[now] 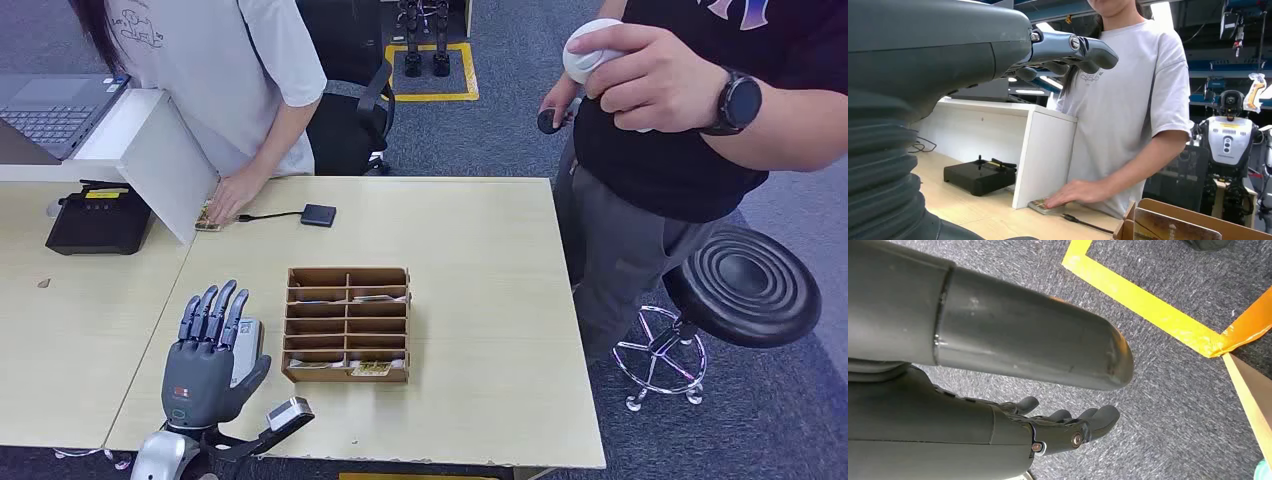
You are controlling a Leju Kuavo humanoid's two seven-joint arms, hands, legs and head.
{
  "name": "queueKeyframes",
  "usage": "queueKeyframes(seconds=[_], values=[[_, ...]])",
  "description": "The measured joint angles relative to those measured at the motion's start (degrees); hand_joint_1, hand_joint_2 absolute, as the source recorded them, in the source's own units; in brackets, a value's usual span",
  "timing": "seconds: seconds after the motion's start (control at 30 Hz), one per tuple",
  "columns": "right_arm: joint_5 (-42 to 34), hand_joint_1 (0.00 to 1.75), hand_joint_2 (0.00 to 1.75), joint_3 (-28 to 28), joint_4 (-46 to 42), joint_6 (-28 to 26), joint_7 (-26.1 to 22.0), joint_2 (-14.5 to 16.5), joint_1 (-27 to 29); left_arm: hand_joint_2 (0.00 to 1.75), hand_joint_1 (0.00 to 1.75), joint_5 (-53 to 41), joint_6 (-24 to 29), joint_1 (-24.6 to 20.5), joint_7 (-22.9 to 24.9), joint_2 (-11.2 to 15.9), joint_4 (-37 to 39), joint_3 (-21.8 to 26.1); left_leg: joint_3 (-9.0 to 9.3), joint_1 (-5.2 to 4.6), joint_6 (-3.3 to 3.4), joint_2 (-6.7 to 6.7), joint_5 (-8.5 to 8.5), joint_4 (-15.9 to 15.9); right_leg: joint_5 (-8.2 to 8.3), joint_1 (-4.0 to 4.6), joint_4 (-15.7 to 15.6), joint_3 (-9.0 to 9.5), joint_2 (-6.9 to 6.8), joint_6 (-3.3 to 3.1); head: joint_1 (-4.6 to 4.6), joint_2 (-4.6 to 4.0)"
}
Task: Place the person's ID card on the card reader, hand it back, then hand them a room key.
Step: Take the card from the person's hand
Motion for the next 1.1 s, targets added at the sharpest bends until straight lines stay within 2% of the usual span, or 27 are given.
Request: queueKeyframes(seconds=[1.1], values=[[0.33,0.0,0.0,-0.05,-0.16,0.06,0.31,0.75,-0.31,1.75,0.0,2.22,0.0,-1.56,-0.95,0.07,0.2,2.18,0.01,0.0,0.0,0.0,0.0,0.0,0.0,0.0,0.0,0.0,0.0,0.0,0.0,0.0]])
